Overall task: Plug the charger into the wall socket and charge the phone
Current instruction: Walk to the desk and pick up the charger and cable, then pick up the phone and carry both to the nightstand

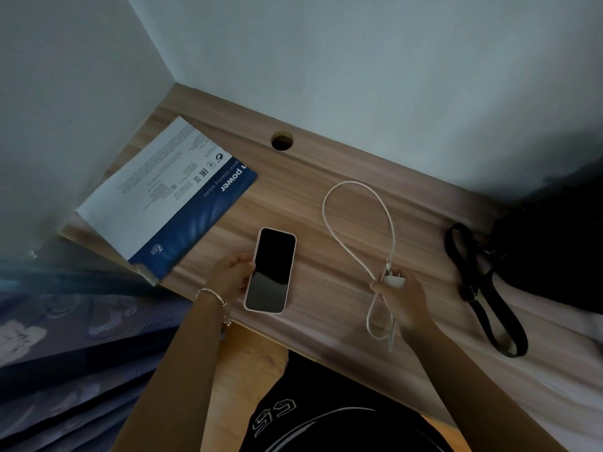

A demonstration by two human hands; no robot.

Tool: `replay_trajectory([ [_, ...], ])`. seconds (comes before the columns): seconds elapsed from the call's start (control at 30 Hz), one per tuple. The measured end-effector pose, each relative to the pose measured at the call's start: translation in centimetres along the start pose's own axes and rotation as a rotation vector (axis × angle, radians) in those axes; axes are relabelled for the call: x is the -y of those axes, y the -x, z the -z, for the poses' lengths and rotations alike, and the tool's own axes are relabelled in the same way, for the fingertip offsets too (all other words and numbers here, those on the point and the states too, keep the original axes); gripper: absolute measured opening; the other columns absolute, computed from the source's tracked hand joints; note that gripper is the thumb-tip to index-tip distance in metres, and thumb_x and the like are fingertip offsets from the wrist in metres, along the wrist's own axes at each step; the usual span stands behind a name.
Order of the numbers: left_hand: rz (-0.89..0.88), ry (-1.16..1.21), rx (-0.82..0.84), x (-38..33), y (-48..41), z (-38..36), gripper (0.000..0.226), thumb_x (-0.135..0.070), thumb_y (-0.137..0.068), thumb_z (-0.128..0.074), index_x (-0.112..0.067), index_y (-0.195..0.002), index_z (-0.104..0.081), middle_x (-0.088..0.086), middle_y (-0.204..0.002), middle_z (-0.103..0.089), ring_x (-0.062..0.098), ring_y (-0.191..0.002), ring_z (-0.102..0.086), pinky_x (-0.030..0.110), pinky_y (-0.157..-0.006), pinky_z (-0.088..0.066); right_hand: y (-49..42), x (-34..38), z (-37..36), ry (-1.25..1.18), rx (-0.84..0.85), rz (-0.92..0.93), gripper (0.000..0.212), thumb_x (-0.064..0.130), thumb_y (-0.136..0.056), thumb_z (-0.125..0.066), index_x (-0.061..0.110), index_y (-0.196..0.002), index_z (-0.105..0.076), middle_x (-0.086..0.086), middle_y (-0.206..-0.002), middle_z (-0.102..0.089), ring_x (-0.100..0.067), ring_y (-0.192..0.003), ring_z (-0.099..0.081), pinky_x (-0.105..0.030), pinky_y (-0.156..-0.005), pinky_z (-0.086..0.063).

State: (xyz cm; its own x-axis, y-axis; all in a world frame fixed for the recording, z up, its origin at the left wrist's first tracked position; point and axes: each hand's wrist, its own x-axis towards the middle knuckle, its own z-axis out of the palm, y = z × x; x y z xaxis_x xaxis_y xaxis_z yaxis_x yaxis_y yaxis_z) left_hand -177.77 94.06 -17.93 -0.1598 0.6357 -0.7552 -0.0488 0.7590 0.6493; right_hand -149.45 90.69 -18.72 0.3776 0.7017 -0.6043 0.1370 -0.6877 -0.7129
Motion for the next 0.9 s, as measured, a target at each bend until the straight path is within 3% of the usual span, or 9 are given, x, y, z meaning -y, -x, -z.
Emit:
replay_trajectory([
  [0.13, -0.039, -0.052, -0.001, -0.1, 0.0, 0.1, 0.017, 0.001, -0.089, -0.047, -0.012, -0.086, -0.058, 0.011, -0.072, -0.057, 0.02, -0.061, -0.051, 0.029, -0.055, -0.04, 0.0, 0.1, 0.2, -0.041, -0.011, -0.019, 0.016, 0.014, -0.072, -0.072, 0.013, -0.086, -0.066, -0.005, -0.082, -0.067, -0.017, -0.069, -0.062, -0.024, -0.057, -0.044],
  [0.27, -0.068, -0.08, 0.051, -0.4, 0.0, 0.0, 0.014, -0.001, -0.089, -0.051, -0.01, -0.093, -0.06, 0.01, -0.078, -0.064, 0.02, -0.067, -0.059, 0.027, -0.06, -0.047, 0.1, 0.3, 0.5, -0.097, -0.032, -0.035, 0.018, 0.015, -0.072, -0.074, 0.013, -0.088, -0.067, -0.005, -0.081, -0.067, -0.018, -0.069, -0.062, -0.025, -0.057, -0.044],
  [0.43, -0.087, -0.04, 0.146, -1.1, 0.4, -1.8, 0.018, -0.003, -0.086, -0.054, -0.004, -0.101, -0.064, 0.01, -0.076, -0.067, 0.017, -0.061, -0.061, 0.021, -0.053, -0.046, 0.6, 0.4, 1.2, -0.149, -0.108, -0.045, 0.022, 0.016, -0.074, -0.074, 0.009, -0.093, -0.065, -0.008, -0.081, -0.066, -0.016, -0.065, -0.06, -0.019, -0.049, -0.045],
  [0.7, -0.107, -0.075, 0.343, -2.7, 1.3, -5.6, 0.022, -0.008, -0.093, -0.05, -0.003, -0.111, -0.062, 0.009, -0.094, -0.07, 0.019, -0.079, -0.067, 0.025, -0.066, -0.056, 3.5, -0.7, 3.9, -0.32, -0.148, 0.04, 0.011, 0.015, -0.078, -0.069, 0.012, -0.085, -0.063, -0.006, -0.076, -0.062, -0.018, -0.069, -0.058, -0.031, -0.063, -0.048],
  [0.9, -0.092, -0.127, 0.481, -2.7, 3.0, -10.1, 0.026, -0.003, -0.094, -0.045, 0.0, -0.117, -0.057, -0.006, -0.071, -0.074, 0.008, -0.066, -0.067, 0.021, -0.066, -0.052, 6.8, -2.8, 6.6, -0.424, -0.207, 0.12, 0.005, 0.014, -0.082, -0.066, 0.015, -0.083, -0.06, -0.002, -0.072, -0.059, -0.013, -0.066, -0.056, -0.026, -0.061, -0.045],
])
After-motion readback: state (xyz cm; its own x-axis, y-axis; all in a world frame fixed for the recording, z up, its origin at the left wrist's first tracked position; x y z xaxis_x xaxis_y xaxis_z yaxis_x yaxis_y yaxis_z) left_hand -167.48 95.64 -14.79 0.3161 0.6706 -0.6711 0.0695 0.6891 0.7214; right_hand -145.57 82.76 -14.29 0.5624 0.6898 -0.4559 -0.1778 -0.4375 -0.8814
